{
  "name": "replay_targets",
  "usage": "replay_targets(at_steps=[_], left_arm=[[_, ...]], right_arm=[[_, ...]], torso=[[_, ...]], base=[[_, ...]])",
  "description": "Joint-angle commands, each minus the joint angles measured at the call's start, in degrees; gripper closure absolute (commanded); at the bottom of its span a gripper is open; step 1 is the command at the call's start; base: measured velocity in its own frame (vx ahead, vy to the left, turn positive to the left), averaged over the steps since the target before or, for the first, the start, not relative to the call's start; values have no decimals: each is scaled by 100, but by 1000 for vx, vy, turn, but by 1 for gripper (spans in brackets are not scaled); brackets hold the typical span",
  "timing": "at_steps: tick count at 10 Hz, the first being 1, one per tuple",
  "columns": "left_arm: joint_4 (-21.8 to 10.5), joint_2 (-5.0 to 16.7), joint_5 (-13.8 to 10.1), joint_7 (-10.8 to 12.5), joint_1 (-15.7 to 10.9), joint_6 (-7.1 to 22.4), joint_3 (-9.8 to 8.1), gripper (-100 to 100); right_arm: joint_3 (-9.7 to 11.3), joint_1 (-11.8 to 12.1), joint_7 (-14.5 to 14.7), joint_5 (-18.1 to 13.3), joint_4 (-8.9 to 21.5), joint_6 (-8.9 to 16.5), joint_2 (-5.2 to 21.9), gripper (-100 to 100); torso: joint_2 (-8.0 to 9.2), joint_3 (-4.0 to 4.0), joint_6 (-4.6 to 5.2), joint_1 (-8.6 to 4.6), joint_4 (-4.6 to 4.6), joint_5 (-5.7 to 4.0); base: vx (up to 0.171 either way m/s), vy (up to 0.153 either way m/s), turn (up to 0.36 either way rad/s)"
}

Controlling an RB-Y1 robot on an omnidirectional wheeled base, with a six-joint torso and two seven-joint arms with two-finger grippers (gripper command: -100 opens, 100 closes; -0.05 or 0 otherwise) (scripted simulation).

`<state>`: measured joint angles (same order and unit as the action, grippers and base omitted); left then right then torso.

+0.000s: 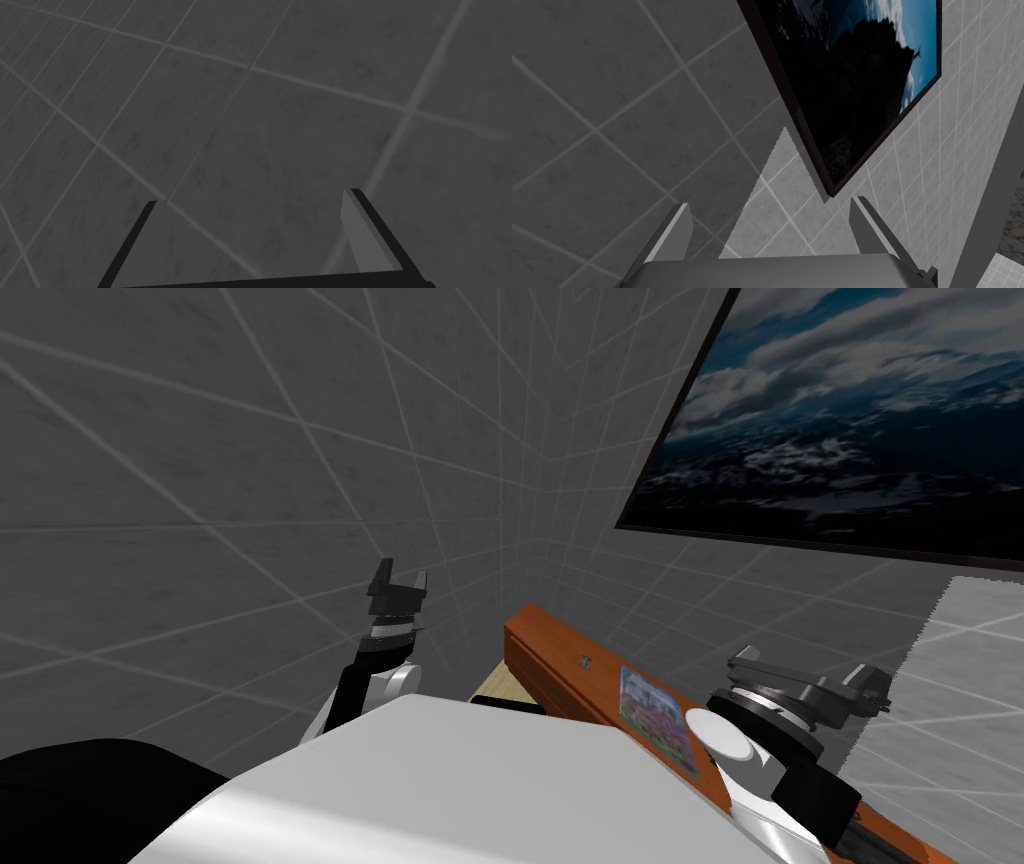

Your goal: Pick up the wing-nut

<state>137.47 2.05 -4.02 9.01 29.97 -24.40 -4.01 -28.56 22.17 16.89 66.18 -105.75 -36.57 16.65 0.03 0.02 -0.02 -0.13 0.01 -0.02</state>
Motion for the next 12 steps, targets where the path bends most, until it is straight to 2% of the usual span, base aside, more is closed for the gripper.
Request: replay_targets(at_steps=[1,3,4,7,8,9,11,12], left_arm=[[0,0,0,0,0,0,0,0],[0,0,0,0,2,0,-1,0],[0,0,0,0,2,0,-1,0],[0,0,0,0,2,0,-1,0],[0,0,0,0,2,0,-1,0],[0,0,0,0,0,0,0,0],[0,0,0,0,2,0,-1,0],[0,0,0,0,2,0,-1,0]], right_arm=[[-98,-9,101,286,184,-32,68,-100],[-98,-9,101,576,184,-32,68,-100],[-334,-84,357,774,473,-45,186,-100],[-334,-84,357,1248,502,-45,186,-100],[-570,-162,617,1428,757,-57,299,-100],[-570,-162,617,1604,829,-57,299,-100],[-570,-162,617,1950,829,-57,299,-100],[-806,-243,880,2141,1075,-68,406,-100]], torso=[[0,0,0,0,0,0],[-2,-1,10,-1,-1,-2],[-6,-3,9,7,-1,0],[-2,-1,10,-2,-1,-2],[-6,-3,9,4,-1,-1],[-4,-2,1,0,-1,0],[0,0,11,-2,0,-2],[-5,-2,10,5,-1,-1]], base=[[-33,-43,228],[-6,-14,-9],[-27,-12,344],[-16,-26,59],[-24,-22,313],[-33,-38,246],[-16,-17,-17],[-41,-23,348]])
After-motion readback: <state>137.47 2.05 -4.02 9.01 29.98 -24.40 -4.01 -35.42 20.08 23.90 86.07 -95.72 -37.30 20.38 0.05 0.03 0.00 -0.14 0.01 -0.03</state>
